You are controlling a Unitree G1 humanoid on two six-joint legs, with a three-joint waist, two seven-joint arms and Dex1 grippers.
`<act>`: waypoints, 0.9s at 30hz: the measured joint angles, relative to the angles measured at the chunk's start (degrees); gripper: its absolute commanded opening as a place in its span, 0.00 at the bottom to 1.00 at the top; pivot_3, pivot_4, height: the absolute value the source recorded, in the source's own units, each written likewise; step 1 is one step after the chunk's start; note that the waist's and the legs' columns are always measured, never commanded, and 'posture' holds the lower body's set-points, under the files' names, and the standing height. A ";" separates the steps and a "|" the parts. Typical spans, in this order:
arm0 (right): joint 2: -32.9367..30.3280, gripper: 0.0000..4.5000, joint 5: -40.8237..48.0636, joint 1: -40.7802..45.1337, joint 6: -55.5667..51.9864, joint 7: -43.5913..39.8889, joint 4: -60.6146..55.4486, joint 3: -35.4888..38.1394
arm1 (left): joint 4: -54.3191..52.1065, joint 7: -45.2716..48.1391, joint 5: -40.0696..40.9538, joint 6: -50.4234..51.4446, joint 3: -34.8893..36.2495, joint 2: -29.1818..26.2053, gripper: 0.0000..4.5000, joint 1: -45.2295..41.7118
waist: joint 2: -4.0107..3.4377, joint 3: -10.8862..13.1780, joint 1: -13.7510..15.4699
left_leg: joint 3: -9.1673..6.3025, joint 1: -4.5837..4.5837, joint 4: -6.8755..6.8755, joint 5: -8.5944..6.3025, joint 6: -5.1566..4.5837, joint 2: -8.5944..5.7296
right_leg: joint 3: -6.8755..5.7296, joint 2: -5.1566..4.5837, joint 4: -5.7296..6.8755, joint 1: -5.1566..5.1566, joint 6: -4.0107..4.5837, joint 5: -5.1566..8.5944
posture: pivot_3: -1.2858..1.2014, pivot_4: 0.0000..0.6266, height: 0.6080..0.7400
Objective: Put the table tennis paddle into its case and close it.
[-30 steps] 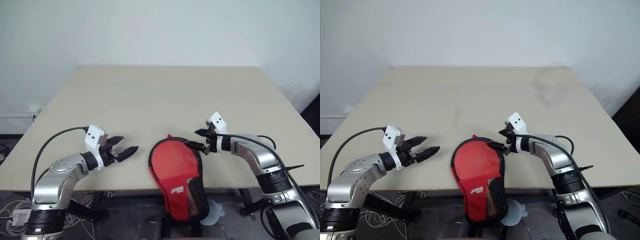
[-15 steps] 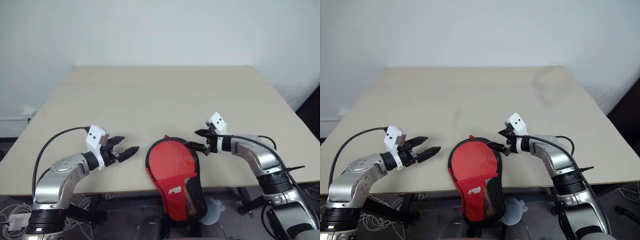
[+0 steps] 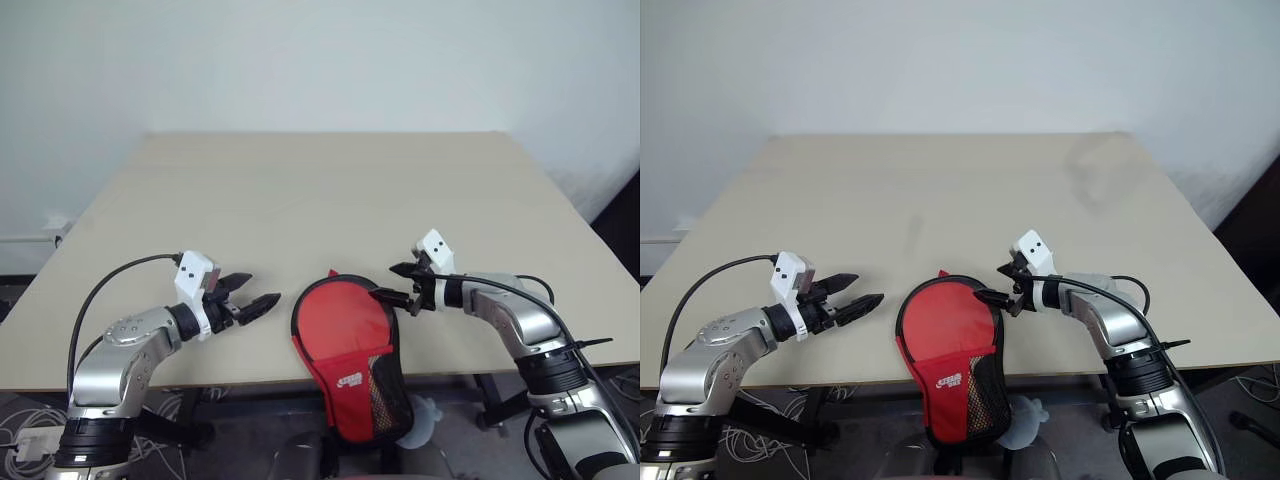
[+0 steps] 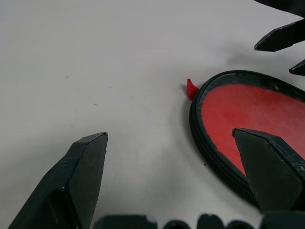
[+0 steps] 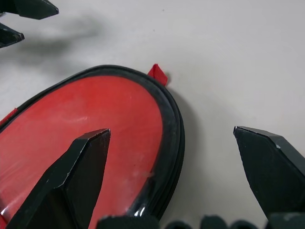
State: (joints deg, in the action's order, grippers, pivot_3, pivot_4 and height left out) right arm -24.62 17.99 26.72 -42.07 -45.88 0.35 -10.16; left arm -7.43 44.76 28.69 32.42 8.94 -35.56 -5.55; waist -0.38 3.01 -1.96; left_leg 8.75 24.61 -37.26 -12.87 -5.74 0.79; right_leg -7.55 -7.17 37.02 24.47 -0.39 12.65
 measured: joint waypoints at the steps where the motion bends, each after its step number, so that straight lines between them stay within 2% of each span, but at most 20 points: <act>1: -0.03 1.00 0.00 -0.21 -0.14 0.11 -0.33 0.04 | 0.36 0.03 -0.02 0.00 -0.31 0.00 0.99 -0.39 | 0.01 0.00 0.02 | 0.00 0.00 -0.01 0.00 0.00 0.00 | -0.01 0.01 0.00 0.00 0.00 0.00 | 0.52 0.00 0.74; 27: -0.82 1.00 0.03 -0.67 -0.58 0.71 -1.20 0.45 | 2.61 0.77 -0.79 -0.54 -1.21 0.00 0.99 -2.12 | 0.11 -0.07 0.01 | 0.00 0.00 -0.10 0.00 0.00 0.08 | 0.02 0.10 0.00 -0.03 0.01 -0.01 | 0.52 0.00 0.74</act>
